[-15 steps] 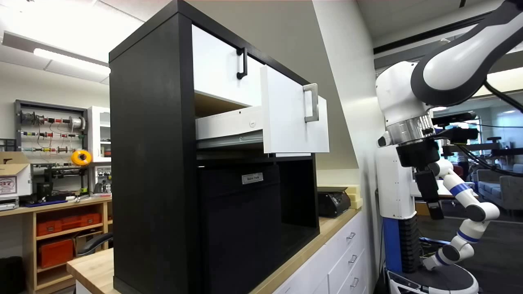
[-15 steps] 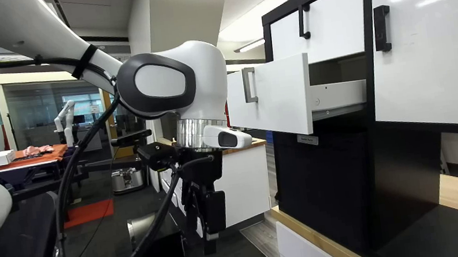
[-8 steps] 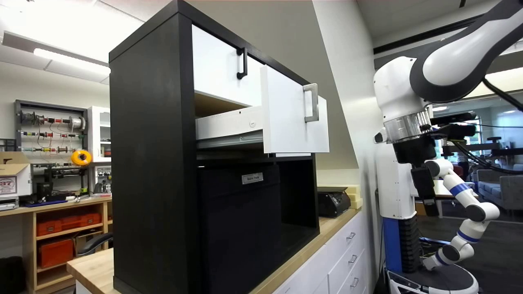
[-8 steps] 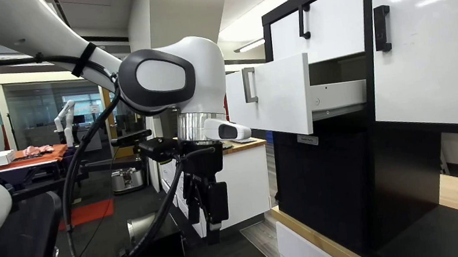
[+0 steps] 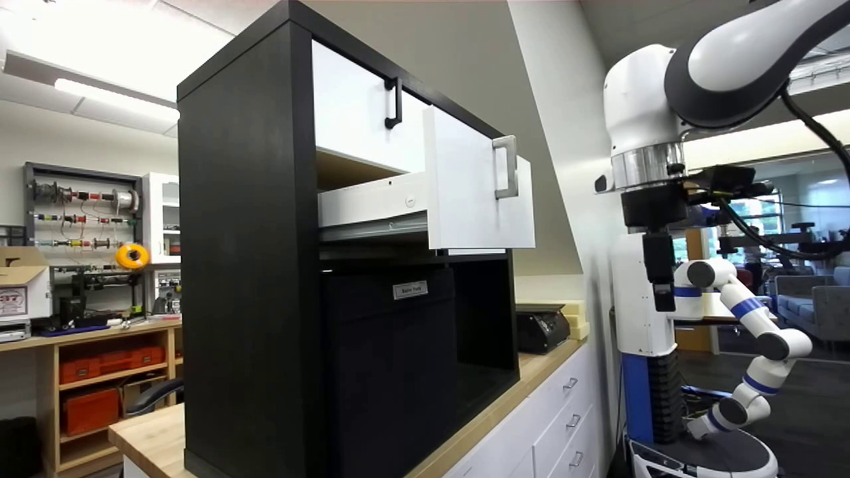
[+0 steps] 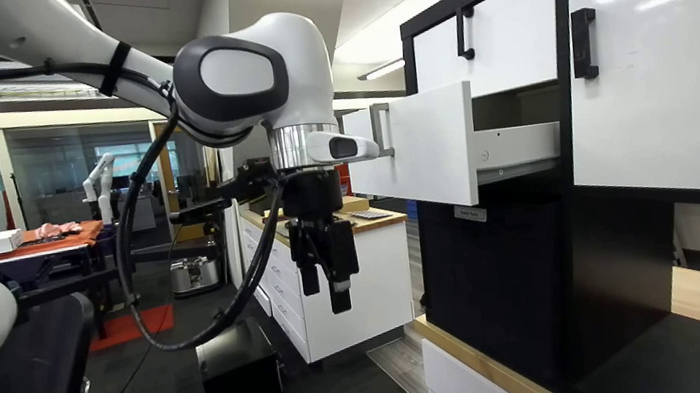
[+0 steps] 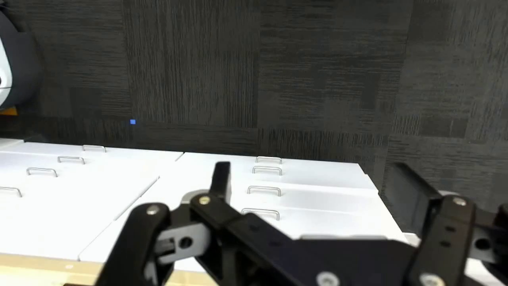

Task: Push the open drawer on the black and white cabinet closed

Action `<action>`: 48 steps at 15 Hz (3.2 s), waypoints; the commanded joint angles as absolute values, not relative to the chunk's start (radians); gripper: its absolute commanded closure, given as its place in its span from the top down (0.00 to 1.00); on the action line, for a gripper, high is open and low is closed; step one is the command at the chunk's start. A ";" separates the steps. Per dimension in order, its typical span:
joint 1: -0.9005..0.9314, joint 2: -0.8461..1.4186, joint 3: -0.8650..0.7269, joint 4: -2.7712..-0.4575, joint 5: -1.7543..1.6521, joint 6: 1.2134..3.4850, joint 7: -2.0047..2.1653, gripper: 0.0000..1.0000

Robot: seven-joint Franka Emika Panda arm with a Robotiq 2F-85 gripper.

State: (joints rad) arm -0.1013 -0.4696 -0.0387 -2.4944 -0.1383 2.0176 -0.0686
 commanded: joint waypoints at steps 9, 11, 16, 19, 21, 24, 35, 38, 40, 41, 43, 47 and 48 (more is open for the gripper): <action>-0.043 -0.501 0.047 -2.322 -0.045 2.005 0.145 1.00; -0.038 -0.493 0.064 -2.292 -0.042 2.017 0.171 1.00; -0.028 -0.469 0.096 -2.231 -0.066 2.070 0.192 1.00; -0.032 -0.453 0.107 -2.216 -0.079 2.138 0.197 1.00; -0.037 -0.433 0.111 -2.204 -0.089 2.178 0.204 1.00; -0.036 -0.414 0.110 -2.199 -0.089 2.229 0.209 1.00; -0.050 -0.426 0.111 -2.190 -0.131 2.346 0.215 1.00; -0.056 -0.426 0.111 -2.174 -0.150 2.354 0.217 1.00; -0.056 -0.429 0.110 -2.168 -0.154 2.353 0.220 0.74; -0.054 -0.431 0.108 -2.167 -0.151 2.349 0.220 0.67; -0.052 -0.434 0.106 -2.169 -0.144 2.346 0.221 0.53; -0.049 -0.437 0.101 -2.173 -0.135 2.345 0.222 0.27; -0.048 -0.437 0.101 -2.173 -0.134 2.345 0.222 0.21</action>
